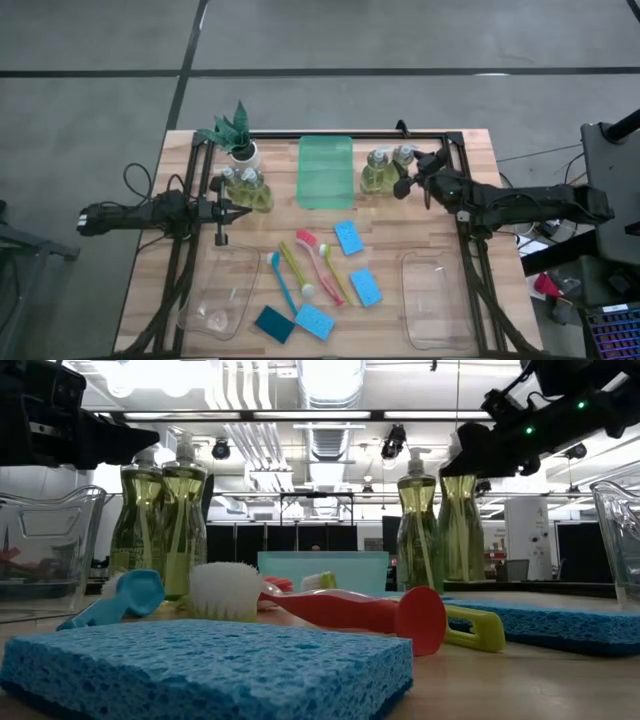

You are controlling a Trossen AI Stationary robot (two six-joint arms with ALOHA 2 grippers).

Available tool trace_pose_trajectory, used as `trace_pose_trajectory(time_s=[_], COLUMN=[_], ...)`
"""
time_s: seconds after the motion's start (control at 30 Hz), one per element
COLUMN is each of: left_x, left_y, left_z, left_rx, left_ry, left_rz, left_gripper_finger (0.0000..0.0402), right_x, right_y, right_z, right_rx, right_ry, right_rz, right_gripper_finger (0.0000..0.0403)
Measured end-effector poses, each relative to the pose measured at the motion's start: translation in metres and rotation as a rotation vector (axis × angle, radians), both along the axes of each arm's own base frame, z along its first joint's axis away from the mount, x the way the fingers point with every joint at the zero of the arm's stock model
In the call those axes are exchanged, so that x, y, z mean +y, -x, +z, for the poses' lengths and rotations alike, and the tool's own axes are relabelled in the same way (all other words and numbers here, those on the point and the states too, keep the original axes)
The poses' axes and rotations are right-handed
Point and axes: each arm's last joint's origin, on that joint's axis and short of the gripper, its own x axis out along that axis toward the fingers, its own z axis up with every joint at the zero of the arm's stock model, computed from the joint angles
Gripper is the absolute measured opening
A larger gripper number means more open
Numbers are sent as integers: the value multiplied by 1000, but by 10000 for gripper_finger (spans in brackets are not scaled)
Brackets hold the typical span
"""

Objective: Pick & Place Kitchen Sink Supplies
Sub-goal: Put the top right dishwashing liquid into the green bin

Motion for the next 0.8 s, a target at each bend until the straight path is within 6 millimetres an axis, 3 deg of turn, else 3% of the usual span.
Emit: trace_pose_trajectory(time_s=[0.57, 0.8], left_x=[0, 0], left_y=[0, 0], left_z=[0, 0], left_rx=[0, 0], left_ry=[0, 0], left_rz=[3, 3], left_gripper_finger=[0, 0], right_x=[27, 35], right_y=[36, 47], right_z=[38, 60], right_rx=[-164, -45], right_ry=[-21, -74], right_rz=[228, 314], right_gripper_finger=[267, 267])
